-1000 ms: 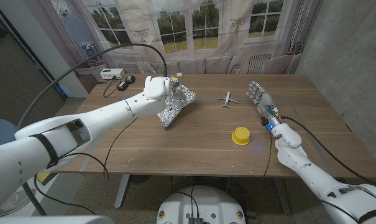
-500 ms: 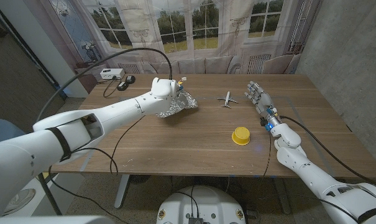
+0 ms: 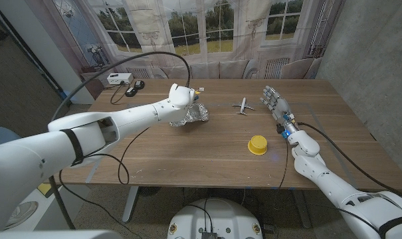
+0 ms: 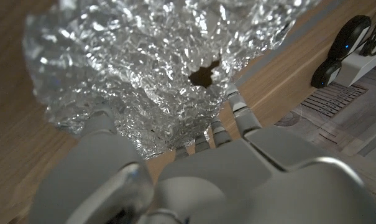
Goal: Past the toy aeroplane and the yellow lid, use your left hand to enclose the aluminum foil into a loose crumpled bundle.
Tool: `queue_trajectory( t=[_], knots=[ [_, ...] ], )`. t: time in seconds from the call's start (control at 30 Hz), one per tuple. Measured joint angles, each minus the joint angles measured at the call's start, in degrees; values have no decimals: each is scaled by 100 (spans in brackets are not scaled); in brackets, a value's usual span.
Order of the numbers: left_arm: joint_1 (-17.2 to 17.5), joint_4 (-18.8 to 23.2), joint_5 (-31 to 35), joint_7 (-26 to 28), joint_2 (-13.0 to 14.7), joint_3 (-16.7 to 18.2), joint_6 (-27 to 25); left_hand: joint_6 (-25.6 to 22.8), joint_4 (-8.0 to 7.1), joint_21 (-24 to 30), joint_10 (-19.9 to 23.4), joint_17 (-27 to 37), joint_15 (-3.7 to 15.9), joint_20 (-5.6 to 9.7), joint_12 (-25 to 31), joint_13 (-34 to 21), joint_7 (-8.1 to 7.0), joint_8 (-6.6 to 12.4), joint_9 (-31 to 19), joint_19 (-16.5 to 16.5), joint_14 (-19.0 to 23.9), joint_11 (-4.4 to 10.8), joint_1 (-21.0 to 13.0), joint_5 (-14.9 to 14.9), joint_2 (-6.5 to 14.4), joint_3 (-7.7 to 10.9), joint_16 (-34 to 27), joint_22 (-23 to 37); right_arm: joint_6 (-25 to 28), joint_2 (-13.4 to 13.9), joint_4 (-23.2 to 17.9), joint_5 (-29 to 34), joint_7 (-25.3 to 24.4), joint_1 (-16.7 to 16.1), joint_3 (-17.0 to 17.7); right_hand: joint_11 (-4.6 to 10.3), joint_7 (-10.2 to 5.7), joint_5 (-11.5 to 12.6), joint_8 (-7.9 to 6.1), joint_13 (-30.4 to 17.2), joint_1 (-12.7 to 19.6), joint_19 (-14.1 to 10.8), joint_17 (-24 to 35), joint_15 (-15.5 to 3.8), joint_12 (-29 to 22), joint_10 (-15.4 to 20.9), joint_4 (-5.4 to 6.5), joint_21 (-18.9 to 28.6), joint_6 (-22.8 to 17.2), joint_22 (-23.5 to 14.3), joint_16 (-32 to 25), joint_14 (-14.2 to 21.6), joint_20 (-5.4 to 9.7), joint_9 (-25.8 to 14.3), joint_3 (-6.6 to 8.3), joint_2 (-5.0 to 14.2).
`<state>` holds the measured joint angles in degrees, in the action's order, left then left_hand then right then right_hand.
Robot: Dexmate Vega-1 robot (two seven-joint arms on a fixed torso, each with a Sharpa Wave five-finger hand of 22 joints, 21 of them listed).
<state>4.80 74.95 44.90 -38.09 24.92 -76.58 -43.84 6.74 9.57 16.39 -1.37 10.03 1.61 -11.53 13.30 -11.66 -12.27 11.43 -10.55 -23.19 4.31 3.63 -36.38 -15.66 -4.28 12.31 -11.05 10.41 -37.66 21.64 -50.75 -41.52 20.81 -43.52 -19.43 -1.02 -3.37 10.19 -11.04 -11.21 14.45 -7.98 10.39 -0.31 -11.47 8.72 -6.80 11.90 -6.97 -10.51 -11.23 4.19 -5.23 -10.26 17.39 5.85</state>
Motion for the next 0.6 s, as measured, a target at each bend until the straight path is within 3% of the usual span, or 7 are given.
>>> queue_trajectory(
  t=[0.1,0.2,0.37,0.43,0.5,0.6],
  knots=[
    [-12,-25,190,-20,-13,-53,-11,-228,36,118,174,35,51,281,104,-92,-1,26,-13,-546,429,-48,-894,-10,210,236,-81,25,-6,-16,40,7,0,29,-11,0,0,0,0,0,0,0,0,0,0,0,0,0,0,0,0,0,0,0,0,0],
    [-23,-75,360,2,-37,-189,-27,-712,23,286,491,131,63,707,320,-215,15,157,-26,-1070,983,-29,-1621,184,483,423,-235,65,-26,-28,72,50,-15,56,-23,0,0,0,0,0,1,0,0,0,0,0,0,0,0,0,0,0,0,0,0,0],
    [62,-62,585,212,-19,-210,-47,-2007,47,615,1088,387,59,1233,790,-445,193,493,-68,-1766,1683,-44,-2423,506,754,523,-521,112,-37,-30,80,109,-76,78,-50,0,0,0,0,0,1,0,1,-1,0,0,0,0,0,0,0,0,0,0,0,0],
    [147,-23,688,371,9,-190,-55,-2735,46,804,1419,556,-4,1440,1057,-584,362,716,-103,-2034,2012,-27,-2719,534,773,529,-741,154,-38,-27,79,143,-112,82,-60,0,0,0,0,0,1,0,1,-1,0,0,0,0,0,0,0,0,0,0,0,0],
    [205,-2,764,509,25,-162,-61,-3342,55,998,1689,721,-20,1587,1288,-704,527,914,-133,-2242,2318,-5,-2843,539,650,546,-955,182,-38,-18,73,168,-142,84,-70,-22,0,0,0,0,1,0,1,-1,0,22,0,0,0,0,0,-1,0,0,0,0],
    [321,39,875,758,56,-92,-66,-3894,92,1343,2015,1016,-100,1628,1601,-891,533,1298,-215,-2423,2716,-31,-3040,519,453,588,-1204,247,-39,-6,52,210,-189,85,-87,-32,0,0,0,0,1,0,1,-1,0,32,0,0,1,0,0,-1,0,0,0,0]
  ],
)
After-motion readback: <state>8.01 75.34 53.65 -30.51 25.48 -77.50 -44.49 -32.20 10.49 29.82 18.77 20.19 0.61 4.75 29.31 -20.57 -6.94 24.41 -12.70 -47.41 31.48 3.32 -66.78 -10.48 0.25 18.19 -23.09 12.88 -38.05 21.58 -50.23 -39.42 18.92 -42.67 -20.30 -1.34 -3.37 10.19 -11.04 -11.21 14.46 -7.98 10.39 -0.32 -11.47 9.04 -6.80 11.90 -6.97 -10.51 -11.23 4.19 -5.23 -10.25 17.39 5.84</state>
